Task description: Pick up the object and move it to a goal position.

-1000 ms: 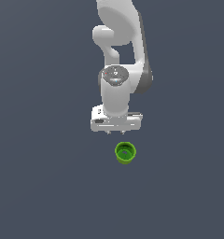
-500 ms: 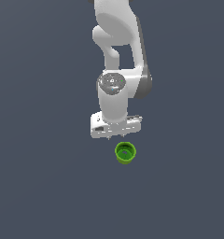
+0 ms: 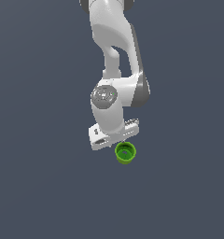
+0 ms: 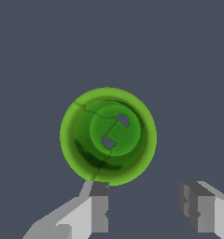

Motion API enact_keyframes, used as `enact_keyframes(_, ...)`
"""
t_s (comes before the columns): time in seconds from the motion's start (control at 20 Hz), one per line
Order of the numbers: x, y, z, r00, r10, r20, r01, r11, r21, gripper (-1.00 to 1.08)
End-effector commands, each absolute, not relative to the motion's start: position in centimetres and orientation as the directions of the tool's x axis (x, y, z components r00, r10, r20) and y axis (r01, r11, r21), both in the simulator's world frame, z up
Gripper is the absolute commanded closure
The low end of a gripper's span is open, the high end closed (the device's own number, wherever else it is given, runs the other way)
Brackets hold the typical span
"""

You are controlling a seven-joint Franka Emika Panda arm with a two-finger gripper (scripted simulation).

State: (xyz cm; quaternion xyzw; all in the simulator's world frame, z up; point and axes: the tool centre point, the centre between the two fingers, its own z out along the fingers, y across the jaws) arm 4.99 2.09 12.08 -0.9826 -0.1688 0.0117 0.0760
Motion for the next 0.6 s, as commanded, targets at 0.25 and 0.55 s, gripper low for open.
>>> enact_keyframes(0.25, 6.8, 2.1, 11.0, 0.881, 0.47, 0.054, 0.469, -0.854, -0.224, -0.2)
enact_keyframes(0.55, 8.0, 1.9, 10.5, 0.832, 0.545, 0.104, 0.552, -0.791, -0.264, -0.2)
